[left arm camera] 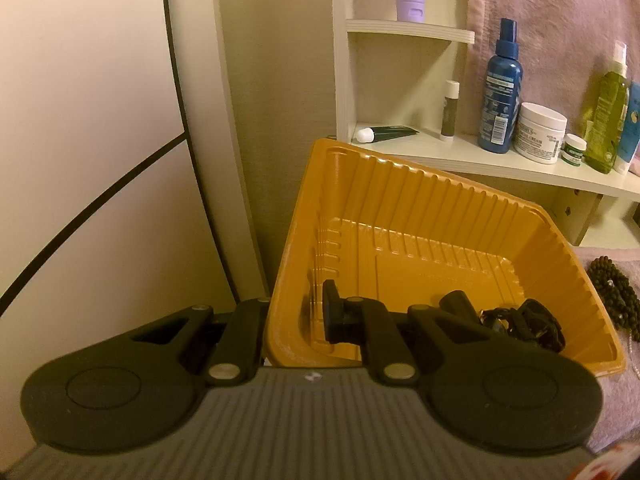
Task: Organize jewelry
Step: 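Carry the dark bead strand over the tray and open the right tool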
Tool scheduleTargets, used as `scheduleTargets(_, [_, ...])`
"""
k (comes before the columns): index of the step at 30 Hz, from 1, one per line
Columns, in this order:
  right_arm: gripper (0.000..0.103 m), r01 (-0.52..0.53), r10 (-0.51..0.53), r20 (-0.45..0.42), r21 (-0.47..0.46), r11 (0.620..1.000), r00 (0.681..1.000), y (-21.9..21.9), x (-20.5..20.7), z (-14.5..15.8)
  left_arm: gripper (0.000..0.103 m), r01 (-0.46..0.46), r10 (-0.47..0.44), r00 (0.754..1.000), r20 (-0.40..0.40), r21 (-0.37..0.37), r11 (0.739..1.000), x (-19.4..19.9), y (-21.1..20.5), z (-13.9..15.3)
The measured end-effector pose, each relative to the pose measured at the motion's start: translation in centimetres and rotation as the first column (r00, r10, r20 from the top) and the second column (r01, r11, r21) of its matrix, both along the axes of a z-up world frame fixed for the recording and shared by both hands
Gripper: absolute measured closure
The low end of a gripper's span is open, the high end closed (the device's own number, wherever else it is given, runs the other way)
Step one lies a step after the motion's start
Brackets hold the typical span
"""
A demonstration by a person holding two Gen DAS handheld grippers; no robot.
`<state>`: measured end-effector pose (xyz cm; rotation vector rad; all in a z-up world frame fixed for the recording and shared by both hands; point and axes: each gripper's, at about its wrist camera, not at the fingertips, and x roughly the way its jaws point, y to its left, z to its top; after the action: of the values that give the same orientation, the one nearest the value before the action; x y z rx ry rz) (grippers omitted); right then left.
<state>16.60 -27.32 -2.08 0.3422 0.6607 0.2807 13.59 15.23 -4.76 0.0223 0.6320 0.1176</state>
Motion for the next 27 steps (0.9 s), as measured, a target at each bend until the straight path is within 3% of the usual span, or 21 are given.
scheduleTargets(8, [0.097,-0.178,0.177,0.023,0.096,0.979,0.984,6.4,-0.2,1.5,0.093,-0.002,0.002,1.0,-0.004,-0.003,1.0,0.1,0.1,0.0])
scheduleTargets(15, [0.097,-0.299,0.3,0.012,0.148,0.943,0.954,12.3,1.0,0.7,0.093,0.0,0.0,1.0,-0.003,-0.007,1.0,0.3,0.1,0.0])
scheduleTargets(27, [0.097,-0.358,0.37,-0.092,0.128,0.925,0.924,16.4,1.8,-1.8,0.093,0.005,-0.005,1.0,-0.002,-0.021,1.0,0.1,0.5,-0.1])
